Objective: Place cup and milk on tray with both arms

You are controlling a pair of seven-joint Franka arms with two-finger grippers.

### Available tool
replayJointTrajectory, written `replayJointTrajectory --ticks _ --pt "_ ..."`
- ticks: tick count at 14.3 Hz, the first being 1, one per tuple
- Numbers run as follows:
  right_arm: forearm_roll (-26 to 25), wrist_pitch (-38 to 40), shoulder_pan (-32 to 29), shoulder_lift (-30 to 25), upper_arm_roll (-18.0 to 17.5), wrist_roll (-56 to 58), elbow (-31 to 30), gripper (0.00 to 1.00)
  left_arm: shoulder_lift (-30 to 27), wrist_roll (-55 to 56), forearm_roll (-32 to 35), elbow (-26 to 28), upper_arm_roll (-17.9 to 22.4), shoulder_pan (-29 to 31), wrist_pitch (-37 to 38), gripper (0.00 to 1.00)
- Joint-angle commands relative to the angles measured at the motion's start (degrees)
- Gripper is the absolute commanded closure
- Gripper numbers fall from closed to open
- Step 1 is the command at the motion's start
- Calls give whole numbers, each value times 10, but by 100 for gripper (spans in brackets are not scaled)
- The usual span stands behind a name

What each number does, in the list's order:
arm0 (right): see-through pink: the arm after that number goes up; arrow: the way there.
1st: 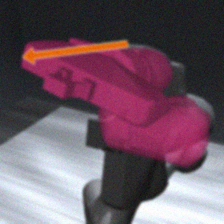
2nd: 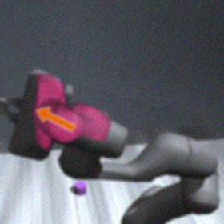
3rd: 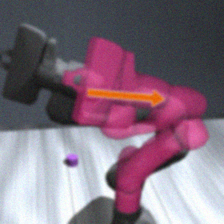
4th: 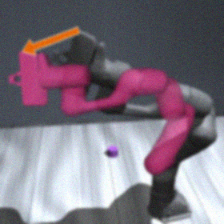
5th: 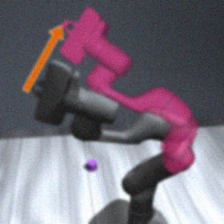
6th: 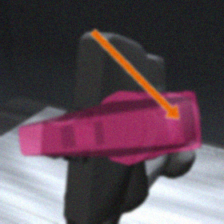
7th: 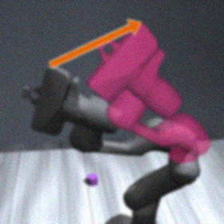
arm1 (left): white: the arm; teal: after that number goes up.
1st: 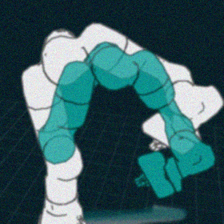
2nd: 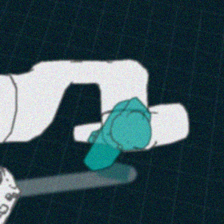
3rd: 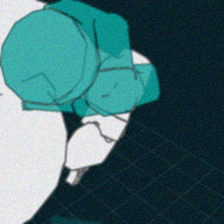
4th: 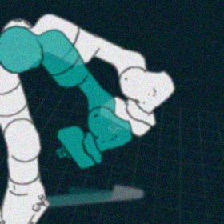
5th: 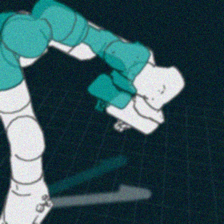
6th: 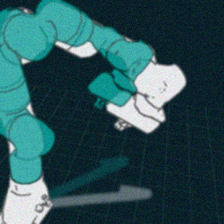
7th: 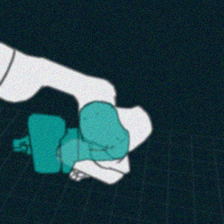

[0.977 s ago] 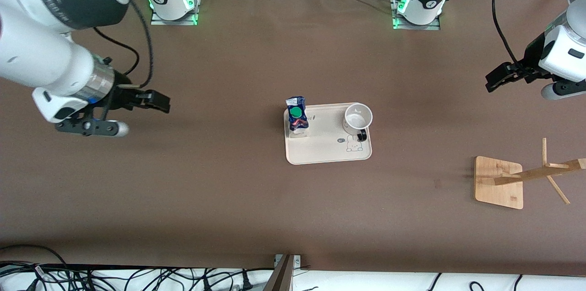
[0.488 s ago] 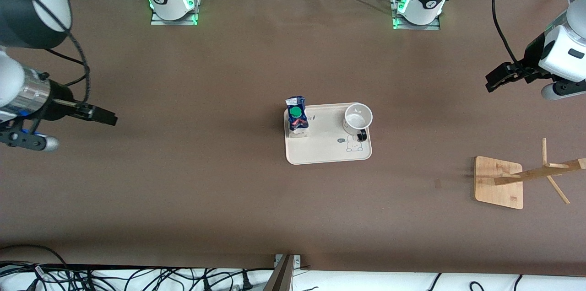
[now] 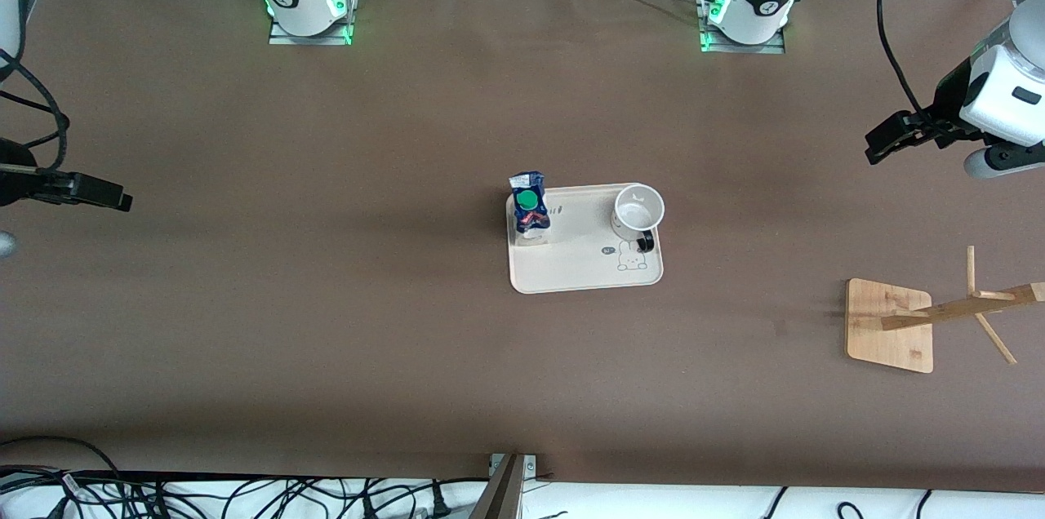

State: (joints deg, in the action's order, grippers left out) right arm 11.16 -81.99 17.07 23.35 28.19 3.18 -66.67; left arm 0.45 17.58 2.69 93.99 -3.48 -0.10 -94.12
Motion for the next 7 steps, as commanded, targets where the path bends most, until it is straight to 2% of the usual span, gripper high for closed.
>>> replayJointTrajectory --ticks 1,7 --pt "-2 11 2 -16 0 10 -3 0 7 -6 -10 -19 -2 1 16 0" --pt "-5 14 9 -17 -6 -1 0 0 7 -6 -10 -19 -1 0 18 0"
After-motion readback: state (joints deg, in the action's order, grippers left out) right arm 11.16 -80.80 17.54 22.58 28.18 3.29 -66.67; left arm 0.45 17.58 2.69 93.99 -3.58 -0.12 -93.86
